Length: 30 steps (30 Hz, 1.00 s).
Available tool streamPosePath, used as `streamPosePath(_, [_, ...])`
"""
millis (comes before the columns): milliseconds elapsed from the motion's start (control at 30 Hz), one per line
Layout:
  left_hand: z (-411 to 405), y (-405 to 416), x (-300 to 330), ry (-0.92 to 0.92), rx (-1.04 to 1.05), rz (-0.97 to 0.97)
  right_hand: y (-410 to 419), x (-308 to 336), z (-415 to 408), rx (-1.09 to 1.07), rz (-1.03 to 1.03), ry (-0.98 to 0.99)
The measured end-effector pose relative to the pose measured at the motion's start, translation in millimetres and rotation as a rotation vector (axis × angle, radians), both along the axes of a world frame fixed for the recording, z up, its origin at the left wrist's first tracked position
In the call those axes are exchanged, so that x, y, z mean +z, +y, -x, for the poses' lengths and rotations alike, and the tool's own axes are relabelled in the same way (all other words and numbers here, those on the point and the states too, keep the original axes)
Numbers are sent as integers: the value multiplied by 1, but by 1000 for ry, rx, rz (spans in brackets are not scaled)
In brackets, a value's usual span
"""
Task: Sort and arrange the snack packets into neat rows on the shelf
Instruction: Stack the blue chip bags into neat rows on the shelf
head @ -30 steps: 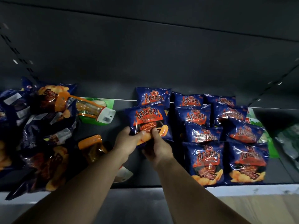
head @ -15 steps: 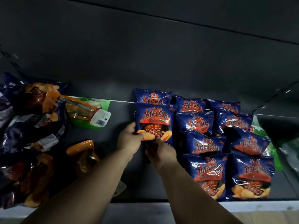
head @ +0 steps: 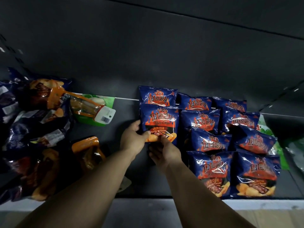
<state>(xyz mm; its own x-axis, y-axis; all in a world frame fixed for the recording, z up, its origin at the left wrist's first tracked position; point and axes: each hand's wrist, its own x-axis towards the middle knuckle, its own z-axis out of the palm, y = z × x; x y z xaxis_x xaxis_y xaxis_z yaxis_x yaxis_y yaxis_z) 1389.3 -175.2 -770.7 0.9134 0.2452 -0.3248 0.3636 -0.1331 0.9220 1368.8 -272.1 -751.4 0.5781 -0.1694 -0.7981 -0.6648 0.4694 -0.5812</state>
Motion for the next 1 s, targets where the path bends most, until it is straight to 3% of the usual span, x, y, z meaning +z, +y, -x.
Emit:
streamPosePath(133, [3,14,9,-9,0,-98,5,5,4,49,8,9])
streamPosePath(333, [21,66,33,-50,55,-508,16,9,16,196,13,47])
streamPosePath(400, [31,88,36,50,-91,-668,23,9,21,266,20,57])
streamPosePath(533, [61,112,36,246,-581,-914,42,12,29,378,70,47])
streamPosePath(700, [89,115,36,332,-839,-1017,64,18,37,430,90,17])
streamPosePath(800, [95,115,41,185,-825,-1098,71,19,42,465,113,-3])
streamPosePath(933, [91,118,59,-169,-554,-1230,78,21,43,492,143,-12])
streamPosePath(1000, [87,123,66,-206,-496,-1233,85,23,45,540,168,-57])
